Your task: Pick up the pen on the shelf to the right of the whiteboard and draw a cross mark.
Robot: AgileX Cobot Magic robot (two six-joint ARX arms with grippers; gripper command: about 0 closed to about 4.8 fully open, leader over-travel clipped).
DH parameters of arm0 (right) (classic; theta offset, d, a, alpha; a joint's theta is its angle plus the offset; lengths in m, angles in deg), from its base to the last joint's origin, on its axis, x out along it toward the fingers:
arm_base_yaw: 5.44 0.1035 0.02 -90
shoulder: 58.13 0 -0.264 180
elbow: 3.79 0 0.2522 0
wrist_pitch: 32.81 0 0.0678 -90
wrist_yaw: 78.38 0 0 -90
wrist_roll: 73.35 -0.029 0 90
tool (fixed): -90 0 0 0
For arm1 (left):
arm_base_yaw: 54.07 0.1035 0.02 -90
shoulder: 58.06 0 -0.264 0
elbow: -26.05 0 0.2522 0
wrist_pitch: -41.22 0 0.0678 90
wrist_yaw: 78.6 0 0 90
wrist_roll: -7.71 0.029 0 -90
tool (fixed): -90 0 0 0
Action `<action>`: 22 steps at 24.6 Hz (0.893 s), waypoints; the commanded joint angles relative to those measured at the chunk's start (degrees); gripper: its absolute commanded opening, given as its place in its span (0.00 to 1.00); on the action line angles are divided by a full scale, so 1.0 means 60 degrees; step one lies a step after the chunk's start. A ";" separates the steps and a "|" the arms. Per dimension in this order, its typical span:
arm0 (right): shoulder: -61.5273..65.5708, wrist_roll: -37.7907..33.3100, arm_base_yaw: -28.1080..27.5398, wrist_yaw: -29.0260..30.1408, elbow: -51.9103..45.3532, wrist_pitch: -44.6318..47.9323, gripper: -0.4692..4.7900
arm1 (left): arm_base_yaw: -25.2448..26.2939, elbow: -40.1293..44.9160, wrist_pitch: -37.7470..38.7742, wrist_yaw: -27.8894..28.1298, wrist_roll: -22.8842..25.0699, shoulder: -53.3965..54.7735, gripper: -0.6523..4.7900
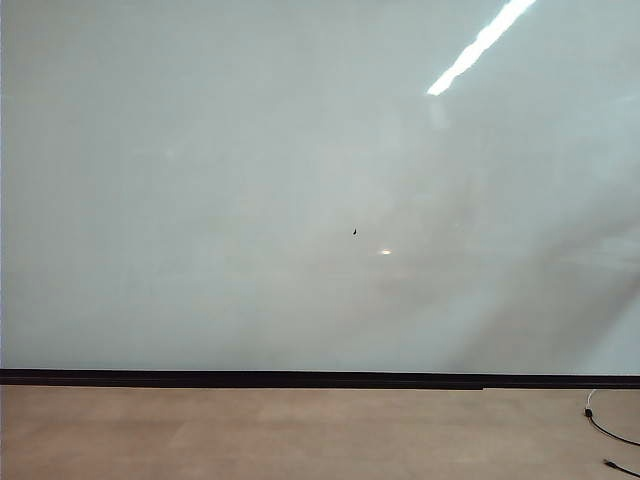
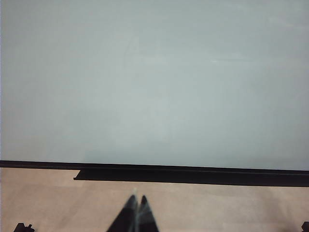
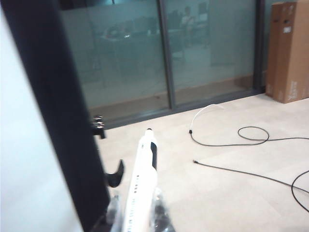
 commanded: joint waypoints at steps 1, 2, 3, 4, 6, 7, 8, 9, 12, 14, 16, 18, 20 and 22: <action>-0.1147 -0.0616 0.0568 -0.0525 -0.0874 0.0040 0.08 | -0.0004 -0.0029 -0.0124 -0.0007 0.0040 0.0004 0.11; -0.1526 -0.0761 0.0845 -0.0525 -0.1173 -0.0087 0.08 | -0.0004 -0.0029 -0.0120 -0.0004 0.0040 0.0004 0.11; -0.1716 -0.0801 0.1049 -0.0525 -0.1308 -0.0200 0.08 | -0.0004 -0.0029 -0.0120 -0.0004 0.0040 0.0004 0.11; -0.1876 -0.0823 0.1242 -0.0525 -0.1417 -0.0295 0.08 | -0.0004 -0.0029 -0.0120 -0.0004 0.0040 0.0004 0.11; -0.2109 -0.0841 0.1730 -0.0543 -0.1570 -0.0466 0.08 | -0.0004 -0.0029 -0.0120 -0.0004 0.0040 0.0004 0.11; -0.2215 -0.0900 0.2047 -0.0543 -0.1617 -0.0601 0.08 | -0.0004 -0.0029 -0.0120 -0.0004 0.0040 0.0004 0.11; -0.2277 -0.0998 0.2561 -0.0543 -0.1650 -0.0772 0.08 | -0.0004 -0.0029 -0.0120 -0.0004 0.0040 0.0004 0.11; -0.2280 -0.0998 0.3217 -0.0579 -0.1647 -0.0812 0.08 | -0.0004 -0.0025 -0.0117 0.0000 0.0040 0.0004 0.11; -0.2280 -0.0991 0.4262 -0.0907 -0.1632 -0.0790 0.08 | 0.0000 -0.0029 -0.0120 -0.0004 0.0040 0.0004 0.11; -0.2280 -0.0991 0.4827 -0.1096 -0.1614 -0.0787 0.08 | -0.0004 -0.0029 -0.0117 -0.0004 0.0040 0.0004 0.11; -0.2280 -0.0994 0.5322 -0.1246 -0.1614 -0.0780 0.08 | 0.0000 -0.0029 -0.0120 0.0000 0.0040 0.0004 0.11; -0.2266 -0.0994 0.6058 -0.1566 -0.1606 -0.0787 0.08 | 0.0000 -0.0029 -0.0124 -0.0004 0.0040 0.0004 0.11; -0.2244 -0.0994 0.6462 -0.1606 -0.1548 -0.0816 0.08 | -0.0004 -0.0025 -0.0120 0.0000 0.0040 0.0004 0.11; -0.2237 -0.0991 0.6736 -0.1606 -0.1377 -0.0994 0.08 | -0.0004 -0.0029 -0.0120 0.0000 0.0040 0.0004 0.11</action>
